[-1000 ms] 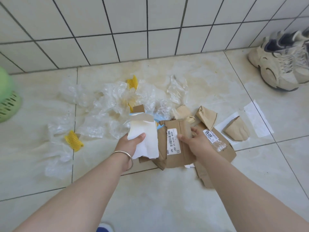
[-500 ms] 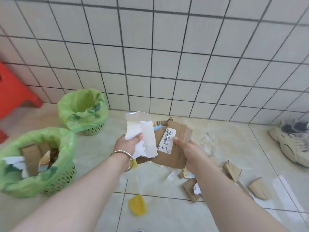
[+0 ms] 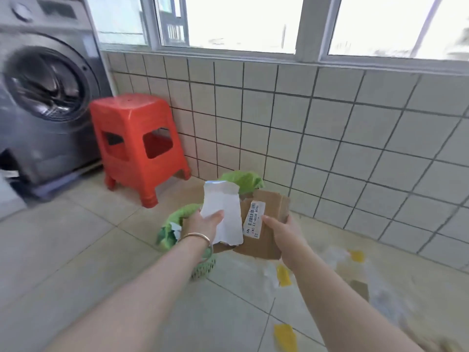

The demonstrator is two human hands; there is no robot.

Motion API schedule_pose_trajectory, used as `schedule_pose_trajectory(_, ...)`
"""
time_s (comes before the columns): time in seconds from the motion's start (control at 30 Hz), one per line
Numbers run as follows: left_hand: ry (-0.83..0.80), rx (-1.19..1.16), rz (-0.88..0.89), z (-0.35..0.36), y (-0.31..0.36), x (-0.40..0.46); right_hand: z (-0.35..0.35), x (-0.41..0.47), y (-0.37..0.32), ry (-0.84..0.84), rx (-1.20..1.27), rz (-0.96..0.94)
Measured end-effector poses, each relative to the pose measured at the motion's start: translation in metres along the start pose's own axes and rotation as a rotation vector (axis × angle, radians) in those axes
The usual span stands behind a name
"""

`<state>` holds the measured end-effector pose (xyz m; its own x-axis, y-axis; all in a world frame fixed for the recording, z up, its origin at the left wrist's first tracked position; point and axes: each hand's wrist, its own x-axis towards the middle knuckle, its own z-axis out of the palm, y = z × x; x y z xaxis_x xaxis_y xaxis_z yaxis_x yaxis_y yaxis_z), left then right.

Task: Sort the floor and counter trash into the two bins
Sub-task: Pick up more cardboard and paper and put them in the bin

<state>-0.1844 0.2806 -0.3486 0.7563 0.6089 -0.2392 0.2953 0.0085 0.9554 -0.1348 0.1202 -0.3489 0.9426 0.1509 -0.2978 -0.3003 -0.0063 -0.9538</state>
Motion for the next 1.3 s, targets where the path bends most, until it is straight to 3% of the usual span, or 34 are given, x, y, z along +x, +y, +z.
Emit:
schedule_pose_trajectory(0.4, 0.195, -0.005, -0.072, -0.08, -0.053, 0.112, 0.135, 0.068, 0.024, -0.009, -0.185, -0.015)
schedule_pose_trajectory(0.63, 0.212, -0.032, 0.028, -0.08, -0.082, 0.203, 0.179, 0.154, 0.052, -0.025, -0.281, -0.06)
schedule_pose_trajectory(0.77, 0.152, 0.032, -0.132, -0.07, -0.117, 0.235, 0.193, 0.184, 0.094, 0.014, -0.273, 0.013)
schedule_pose_trajectory(0.97, 0.122, 0.176, -0.344, -0.045, -0.17, 0.263, 0.208, 0.209, 0.151, 0.01, -0.452, 0.125)
schedule_pose_trajectory(1.13, 0.023, 0.416, -0.559, -0.031, -0.197, 0.281, 0.218, 0.224, 0.176, -0.059, -0.671, 0.276)
schedule_pose_trajectory(1.3, -0.065, 0.672, -0.582, -0.026, -0.212, 0.292, 0.231, 0.23, 0.194, -0.105, -1.047, 0.369)
